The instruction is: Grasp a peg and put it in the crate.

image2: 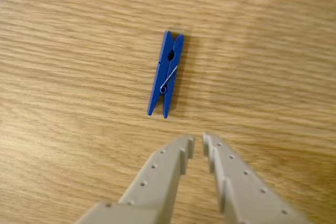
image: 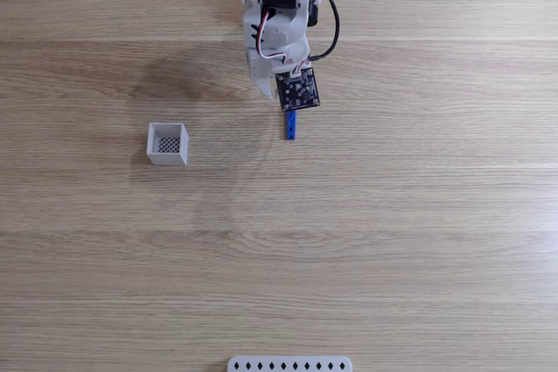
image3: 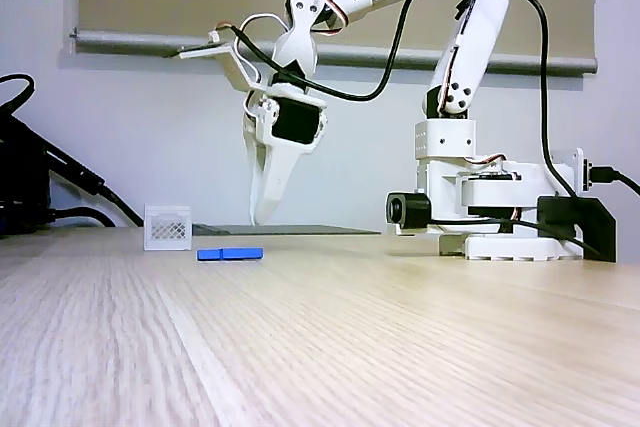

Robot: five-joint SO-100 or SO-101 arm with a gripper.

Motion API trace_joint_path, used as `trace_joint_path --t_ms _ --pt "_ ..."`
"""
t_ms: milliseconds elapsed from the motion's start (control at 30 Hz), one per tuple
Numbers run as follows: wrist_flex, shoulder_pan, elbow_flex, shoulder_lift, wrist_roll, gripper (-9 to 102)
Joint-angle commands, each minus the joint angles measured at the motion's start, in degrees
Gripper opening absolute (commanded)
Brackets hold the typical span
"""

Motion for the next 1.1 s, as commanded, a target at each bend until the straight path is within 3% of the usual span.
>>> trace_joint_path --t_ms 0,267,567,1067 --pt "-1.0 -2.2 -5.4 0.4 4.4 5" --pt "-6.5 -6.3 -5.0 0.3 10.5 25" --pt "-13.6 -5.5 -5.3 -3.6 10.5 25" --pt "-13.5 -0.5 -4.4 -6.5 10.4 25"
